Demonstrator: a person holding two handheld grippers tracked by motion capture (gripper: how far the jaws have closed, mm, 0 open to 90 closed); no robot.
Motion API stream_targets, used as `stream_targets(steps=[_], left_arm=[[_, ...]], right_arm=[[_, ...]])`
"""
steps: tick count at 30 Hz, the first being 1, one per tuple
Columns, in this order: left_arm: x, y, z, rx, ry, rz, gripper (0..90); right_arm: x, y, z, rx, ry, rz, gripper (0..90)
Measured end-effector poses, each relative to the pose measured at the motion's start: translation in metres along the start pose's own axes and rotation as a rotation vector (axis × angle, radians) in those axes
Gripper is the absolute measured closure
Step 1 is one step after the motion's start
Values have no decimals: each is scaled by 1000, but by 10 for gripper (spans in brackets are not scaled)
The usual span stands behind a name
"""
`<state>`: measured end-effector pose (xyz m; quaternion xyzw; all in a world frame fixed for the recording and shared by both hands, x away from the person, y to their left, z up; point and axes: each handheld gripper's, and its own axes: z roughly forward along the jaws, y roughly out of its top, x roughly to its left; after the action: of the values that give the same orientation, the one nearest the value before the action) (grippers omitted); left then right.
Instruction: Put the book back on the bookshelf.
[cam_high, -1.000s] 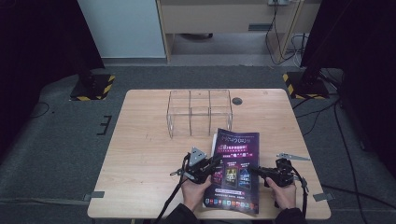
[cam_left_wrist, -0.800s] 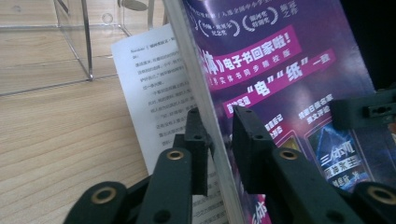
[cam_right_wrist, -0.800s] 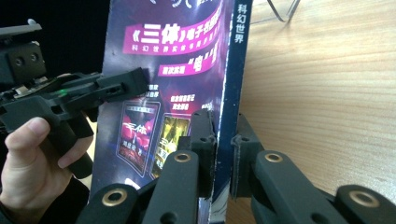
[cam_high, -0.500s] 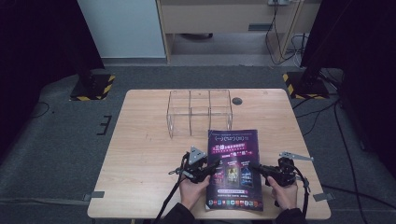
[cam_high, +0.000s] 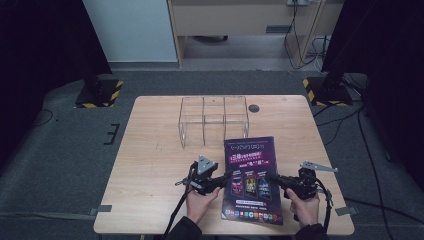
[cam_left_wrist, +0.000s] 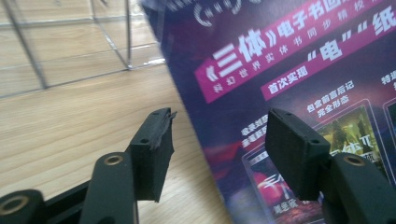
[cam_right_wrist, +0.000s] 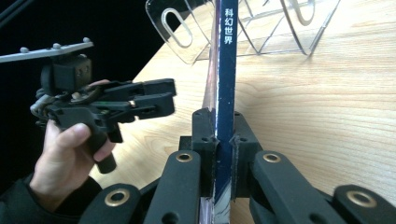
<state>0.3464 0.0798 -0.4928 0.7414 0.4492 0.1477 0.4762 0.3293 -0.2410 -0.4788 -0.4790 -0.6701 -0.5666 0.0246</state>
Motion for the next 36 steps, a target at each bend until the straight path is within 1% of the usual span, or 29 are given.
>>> stream_targets(steps=[1, 3, 5, 6, 7, 8, 9, 10, 11, 14, 18, 20, 22, 23, 24, 25, 26, 28, 29, 30, 32, 33, 34, 36], left_arm=[[2, 1, -2, 3, 7, 1, 400], [7, 2, -7, 4, 22, 8, 384], [13, 2, -14, 1, 44, 17, 376], [17, 2, -17, -3, 59, 16, 374], [25, 1, -23, -3, 81, 8, 373], [25, 1, -23, -3, 81, 8, 372], [33, -1, -30, -8, 99, -1, 370], [37, -2, -34, -8, 107, -3, 366], [37, -2, -34, -8, 107, -3, 363], [49, -6, -45, -3, 133, -15, 356], [64, -16, -60, 14, 161, -19, 334], [72, -22, -67, 22, 178, -23, 327], [80, -28, -73, 32, 197, -29, 320], [87, -34, -79, 44, 217, -31, 315], [87, -34, -79, 44, 217, -31, 311], [95, -42, -85, 52, 239, -31, 303], [95, -42, -85, 52, 239, -31, 299], [103, -49, -90, 62, 257, -43, 289], [106, -51, -92, 67, 268, -56, 289], [110, -53, -95, 71, 281, -64, 280], [116, -56, -97, 73, 309, -76, 272], [119, -58, -97, 79, 329, -72, 265], [122, -60, -97, 88, 345, -74, 257], [125, -62, -97, 100, 349, -83, 255]], right_arm=[[-1, 0, 0, -2, 7, 11, 844], [0, 2, -2, -14, 16, 9, 844], [3, 3, -3, -24, 20, -10, 844], [4, 4, -4, -29, 18, -15, 844], [5, 5, -4, -36, 18, -18, 844], [6, 6, -4, -37, 21, -24, 844], [7, 7, -5, -44, 25, -29, 844], [9, 8, -5, -49, 28, -28, 844], [10, 9, -5, -52, 28, -31, 844], [13, 11, -5, -60, 26, -42, 844], [19, 16, -6, -67, 28, -57, 844], [24, 20, -7, -79, 27, -73, 844], [26, 23, -6, -86, 32, -80, 844], [28, 25, -6, -91, 33, -83, 844], [28, 25, -6, -91, 33, -83, 844], [31, 29, -5, -98, 30, -96, 844], [31, 29, -5, -98, 30, -96, 844], [36, 35, -5, -107, 20, -115, 844], [36, 35, -5, -107, 20, -115, 844], [39, 39, -6, -119, 17, -126, 844], [40, 41, -6, -126, 17, -129, 844], [42, 43, -7, -135, 15, -133, 844], [45, 47, -8, -150, 22, -136, 844], [47, 48, -8, -157, 18, -143, 844]])
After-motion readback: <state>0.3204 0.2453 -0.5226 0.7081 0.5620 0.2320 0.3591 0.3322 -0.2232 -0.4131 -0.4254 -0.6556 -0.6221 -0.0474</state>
